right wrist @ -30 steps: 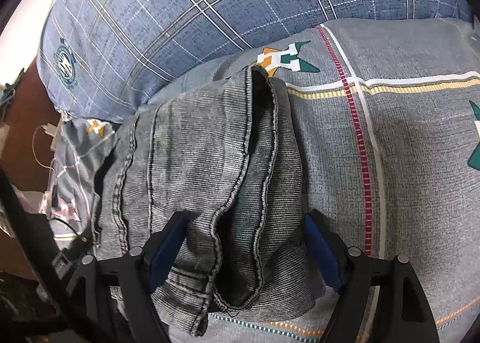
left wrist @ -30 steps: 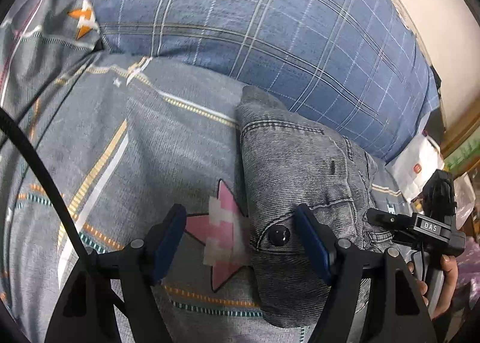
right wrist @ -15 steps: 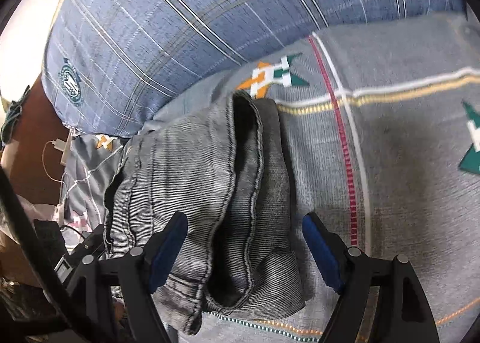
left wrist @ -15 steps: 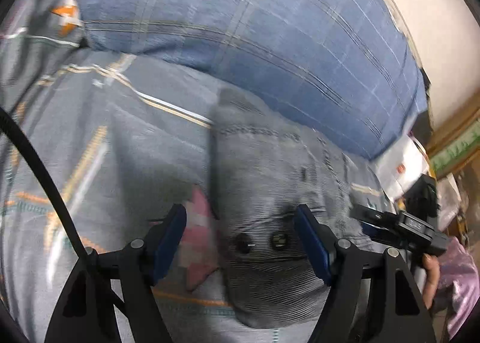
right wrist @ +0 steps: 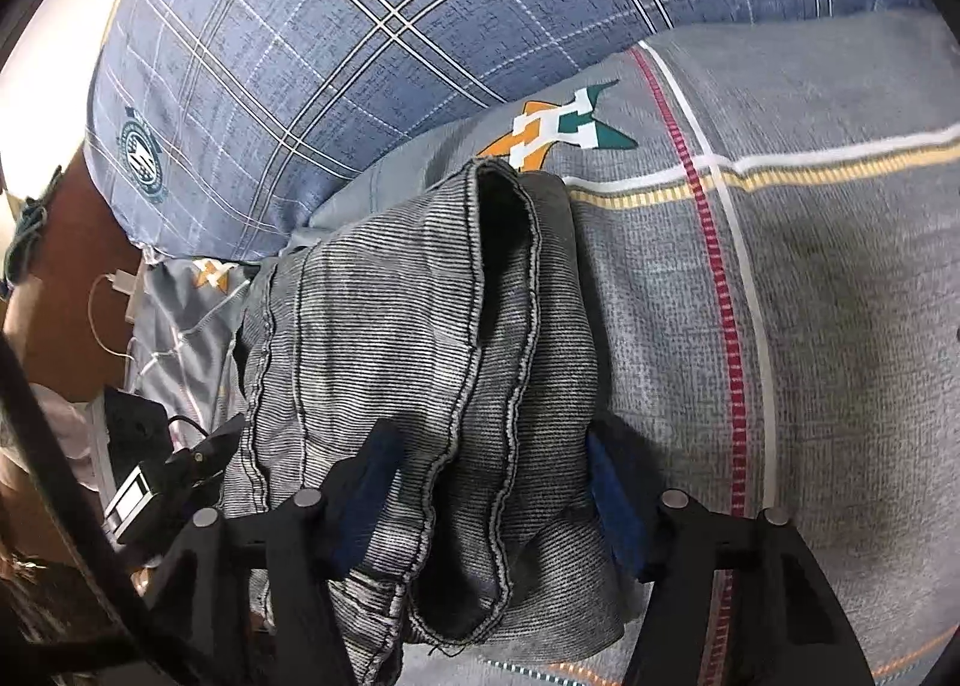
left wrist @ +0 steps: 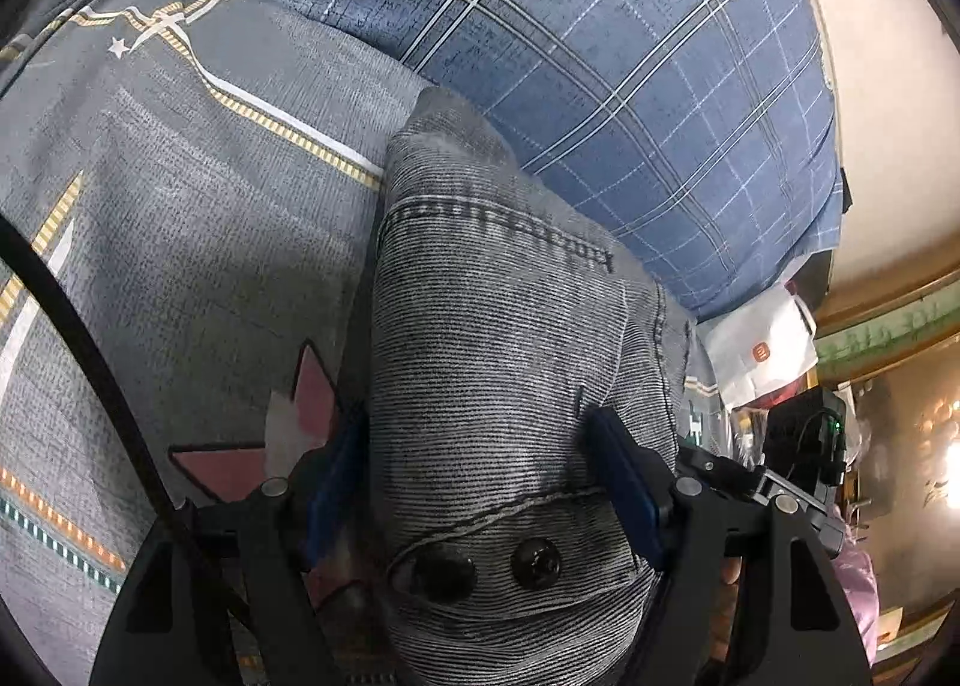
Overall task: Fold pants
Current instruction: 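Grasp the folded jeans edge with the left gripper while the right gripper grasps the fold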
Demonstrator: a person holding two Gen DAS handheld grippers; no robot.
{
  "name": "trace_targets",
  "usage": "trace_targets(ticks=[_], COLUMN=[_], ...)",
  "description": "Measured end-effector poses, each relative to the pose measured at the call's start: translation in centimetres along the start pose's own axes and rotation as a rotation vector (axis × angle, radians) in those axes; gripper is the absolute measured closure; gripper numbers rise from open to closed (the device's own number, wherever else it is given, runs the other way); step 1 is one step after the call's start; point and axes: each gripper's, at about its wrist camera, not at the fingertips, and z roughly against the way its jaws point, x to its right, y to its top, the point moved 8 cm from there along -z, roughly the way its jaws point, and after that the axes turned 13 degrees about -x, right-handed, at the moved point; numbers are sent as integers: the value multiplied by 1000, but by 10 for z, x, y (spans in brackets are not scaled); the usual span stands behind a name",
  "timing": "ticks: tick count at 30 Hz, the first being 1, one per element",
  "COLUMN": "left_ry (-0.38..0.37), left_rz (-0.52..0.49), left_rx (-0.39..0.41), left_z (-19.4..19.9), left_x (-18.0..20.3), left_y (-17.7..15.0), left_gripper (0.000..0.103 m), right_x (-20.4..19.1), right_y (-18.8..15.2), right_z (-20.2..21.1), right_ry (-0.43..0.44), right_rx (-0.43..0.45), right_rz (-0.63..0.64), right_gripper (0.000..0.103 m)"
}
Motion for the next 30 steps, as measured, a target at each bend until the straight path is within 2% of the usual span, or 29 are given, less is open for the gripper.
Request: trace_targets(ticks=[4, 7, 10, 14, 17, 19, 21, 23, 24, 26, 27, 30], left_ry=[24, 38, 43, 49, 86, 158, 190, 205, 192, 163, 164, 214], left_rz=[-56, -90, -122, -155, -172, -168, -89, 13, 48, 56, 50, 4], left_rx=[30, 57, 98, 173, 228, 244, 219, 150, 146, 156, 156, 197], left_z=[7, 15, 32, 64, 79, 78, 63, 47, 45, 51, 55, 67], left_x=[17, 28, 36, 42, 42, 29, 0, -28, -35, -34, -31, -21], left_y=[-1, -2, -1, 8, 25, 37, 45, 45, 46, 47, 47, 42], left_gripper=[59, 67, 73, 73, 73, 71, 69, 61, 57, 54, 52, 47], right_x=[-8, -27, -43, -71, -87, -91, -86, -71, -65, -60, -60, -62], right_y=[-1, 0, -1, 2, 13, 22, 33, 35, 35, 34, 34, 28], right_z=[2, 3, 13, 24, 19, 8, -13, -39, -43, -39, -33, -5], right_ry=[-38, -83, -97, -83, -74, -46, -16, -6, 17, 107, 113, 91], right_rx=[24, 63, 104, 171, 183, 169, 139, 85, 80, 73, 78, 144], right_rz=[27, 72, 126, 168, 182, 164, 139, 95, 65, 21, 20, 34], right_gripper=[65, 78, 82, 82, 82, 82, 82, 76, 68, 68, 67, 54])
